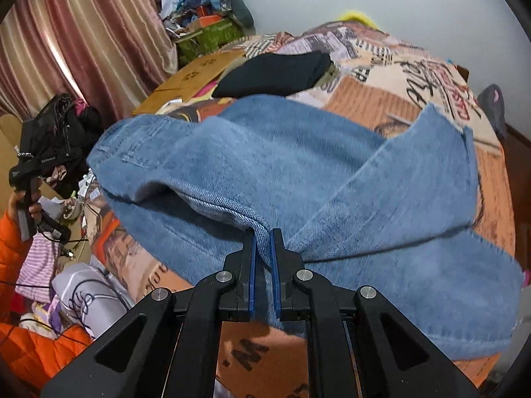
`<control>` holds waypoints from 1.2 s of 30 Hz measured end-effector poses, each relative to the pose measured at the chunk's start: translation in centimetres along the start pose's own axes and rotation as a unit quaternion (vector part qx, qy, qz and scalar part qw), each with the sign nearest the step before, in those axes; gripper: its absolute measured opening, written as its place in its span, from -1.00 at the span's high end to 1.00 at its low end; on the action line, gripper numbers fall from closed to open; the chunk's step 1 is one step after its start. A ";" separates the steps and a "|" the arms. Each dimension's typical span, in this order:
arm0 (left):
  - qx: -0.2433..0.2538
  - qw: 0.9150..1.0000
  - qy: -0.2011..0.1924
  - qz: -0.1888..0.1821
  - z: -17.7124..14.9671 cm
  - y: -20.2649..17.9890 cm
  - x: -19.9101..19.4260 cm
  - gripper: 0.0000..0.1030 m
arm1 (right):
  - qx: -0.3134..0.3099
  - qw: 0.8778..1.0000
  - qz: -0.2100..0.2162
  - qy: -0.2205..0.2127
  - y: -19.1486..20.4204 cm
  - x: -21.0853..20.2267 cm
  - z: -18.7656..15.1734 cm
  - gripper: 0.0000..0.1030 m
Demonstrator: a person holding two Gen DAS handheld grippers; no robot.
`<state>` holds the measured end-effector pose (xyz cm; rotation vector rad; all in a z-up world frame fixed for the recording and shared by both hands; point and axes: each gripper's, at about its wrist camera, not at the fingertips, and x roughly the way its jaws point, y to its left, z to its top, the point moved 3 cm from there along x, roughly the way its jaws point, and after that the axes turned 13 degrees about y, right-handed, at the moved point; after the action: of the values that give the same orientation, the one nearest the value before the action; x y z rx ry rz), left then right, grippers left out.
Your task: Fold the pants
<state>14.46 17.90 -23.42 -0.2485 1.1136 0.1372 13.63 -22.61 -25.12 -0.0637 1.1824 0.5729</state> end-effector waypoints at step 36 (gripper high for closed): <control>0.135 0.990 -0.007 -0.028 15.2 -24.8 8.7 -0.13 | 0.133 0.986 -0.094 -0.022 -20.6 1.2 13.9 0.07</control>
<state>37.26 -2.11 -21.67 -0.0362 1.0976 -0.0620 35.17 -35.02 -25.75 0.0638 1.1860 0.2474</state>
